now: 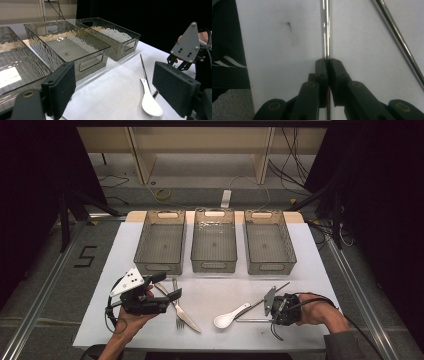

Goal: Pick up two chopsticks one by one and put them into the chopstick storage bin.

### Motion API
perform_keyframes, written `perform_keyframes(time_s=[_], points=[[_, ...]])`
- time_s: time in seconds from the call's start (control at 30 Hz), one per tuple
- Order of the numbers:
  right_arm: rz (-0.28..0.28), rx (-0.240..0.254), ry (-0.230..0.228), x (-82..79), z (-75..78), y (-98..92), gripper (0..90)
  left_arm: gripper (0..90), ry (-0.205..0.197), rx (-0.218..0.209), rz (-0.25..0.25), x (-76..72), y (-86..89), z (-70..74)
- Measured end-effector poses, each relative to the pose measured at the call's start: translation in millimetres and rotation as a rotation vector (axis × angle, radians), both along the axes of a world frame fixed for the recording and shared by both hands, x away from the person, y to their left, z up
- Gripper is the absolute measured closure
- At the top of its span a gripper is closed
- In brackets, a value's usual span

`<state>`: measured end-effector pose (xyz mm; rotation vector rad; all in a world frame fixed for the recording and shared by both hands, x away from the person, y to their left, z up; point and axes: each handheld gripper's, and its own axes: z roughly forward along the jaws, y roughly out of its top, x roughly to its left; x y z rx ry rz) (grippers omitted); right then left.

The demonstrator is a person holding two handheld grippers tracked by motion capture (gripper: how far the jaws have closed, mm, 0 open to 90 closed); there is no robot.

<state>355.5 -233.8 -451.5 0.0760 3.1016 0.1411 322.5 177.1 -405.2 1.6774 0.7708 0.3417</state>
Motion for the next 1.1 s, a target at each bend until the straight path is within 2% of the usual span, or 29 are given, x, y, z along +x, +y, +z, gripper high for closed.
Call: perform_keyframes(time_s=[0.1, 0.2, 0.33, 0.43, 0.5, 0.53, 0.6, 0.7, 0.77, 0.87, 1.1], points=[[0.003, 0.006, 0.015, 0.5, 0.5, -1.5, 86.4, 18.4, 0.000, 0.001, -0.002, 0.0, 0.0, 0.0], [0.016, 0.011, 0.013, -0.2, 0.6, -2.5, 86.4, 18.4, 0.002, 0.005, -0.004, 0.0, -0.5, -0.2], [0.002, 0.014, 0.009, -1.3, 8.0, -7.2, 86.6, 18.4, 0.007, 0.016, -0.011, 0.5, -2.3, -0.8], [-0.003, 0.050, -0.018, -3.1, 17.4, -8.8, 86.6, 18.4, 0.009, 0.022, -0.014, 0.8, -3.2, -1.1], [-0.006, 0.052, -0.044, -4.9, 25.3, -5.4, 86.6, 18.4, 0.017, 0.028, -0.018, 1.1, -5.1, -1.6], [0.008, 0.078, -0.073, -7.4, 32.3, 1.0, 86.6, 18.4, 0.014, 0.038, -0.020, 1.3, -6.8, -1.9], [0.018, 0.087, -0.086, -8.4, 35.6, 4.7, 86.6, 18.4, 0.008, 0.069, -0.029, 0.7, -11.5, -2.6], [0.042, 0.089, -0.129, -11.2, 44.0, 15.5, 86.6, 18.9, 0.016, 0.087, -0.067, 1.4, -18.6, -3.9], [0.053, 0.119, -0.149, -12.5, 50.8, 20.8, 86.6, 18.9, 0.027, 0.103, -0.095, 2.8, -24.1, -5.0], [0.072, 0.134, -0.172, -12.4, 56.8, 29.1, 86.5, 18.6, 0.046, 0.131, -0.134, 4.6, -34.6, -7.1], [0.124, 0.120, -0.188, -7.9, 59.1, 56.0, 86.5, 19.7, 0.071, 0.215, -0.229, 7.4, -59.9, -12.9]])
